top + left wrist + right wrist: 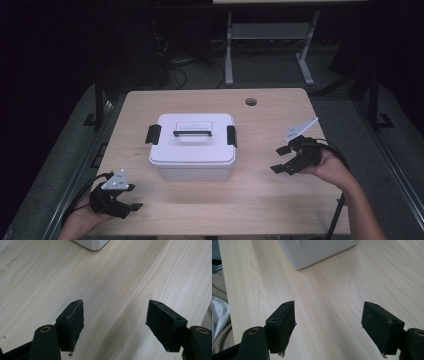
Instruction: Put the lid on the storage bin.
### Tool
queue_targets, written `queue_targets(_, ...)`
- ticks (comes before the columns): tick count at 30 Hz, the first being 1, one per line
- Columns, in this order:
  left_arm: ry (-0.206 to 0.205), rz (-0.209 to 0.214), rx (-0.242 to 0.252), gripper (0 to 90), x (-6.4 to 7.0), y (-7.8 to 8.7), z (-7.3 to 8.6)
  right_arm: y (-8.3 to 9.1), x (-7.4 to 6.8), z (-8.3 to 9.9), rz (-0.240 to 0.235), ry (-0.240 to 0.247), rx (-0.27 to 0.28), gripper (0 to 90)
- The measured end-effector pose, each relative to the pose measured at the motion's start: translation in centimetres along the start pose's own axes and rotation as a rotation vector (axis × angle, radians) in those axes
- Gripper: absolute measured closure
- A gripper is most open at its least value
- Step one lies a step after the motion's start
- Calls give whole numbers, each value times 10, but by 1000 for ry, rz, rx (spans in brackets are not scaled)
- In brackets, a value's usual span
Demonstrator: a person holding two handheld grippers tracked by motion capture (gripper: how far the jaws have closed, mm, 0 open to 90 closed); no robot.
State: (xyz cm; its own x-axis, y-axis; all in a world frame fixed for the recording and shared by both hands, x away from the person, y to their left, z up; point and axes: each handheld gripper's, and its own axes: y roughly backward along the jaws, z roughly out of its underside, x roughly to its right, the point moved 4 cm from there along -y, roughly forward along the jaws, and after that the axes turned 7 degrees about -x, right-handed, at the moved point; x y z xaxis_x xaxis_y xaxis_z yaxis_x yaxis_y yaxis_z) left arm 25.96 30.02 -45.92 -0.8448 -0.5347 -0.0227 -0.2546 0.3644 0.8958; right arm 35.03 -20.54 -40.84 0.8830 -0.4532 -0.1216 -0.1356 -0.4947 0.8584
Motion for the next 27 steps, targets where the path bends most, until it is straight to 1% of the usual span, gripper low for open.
queue_targets(7, 1, -3, -1, 300, 0, 0, 0, -3, 0, 12, -5, -22, -4, 264)
queue_targets(13, 1, -1, -2, 300, 0, 0, 0, -6, -1, 21, -8, -31, 1, 265)
queue_targets(20, 2, -2, -3, 299, 0, 0, 0, -12, -2, 34, -15, -47, -5, 265)
queue_targets(27, 4, -4, -1, 299, -1, 0, 0, -16, -3, 42, -20, -59, -7, 265)
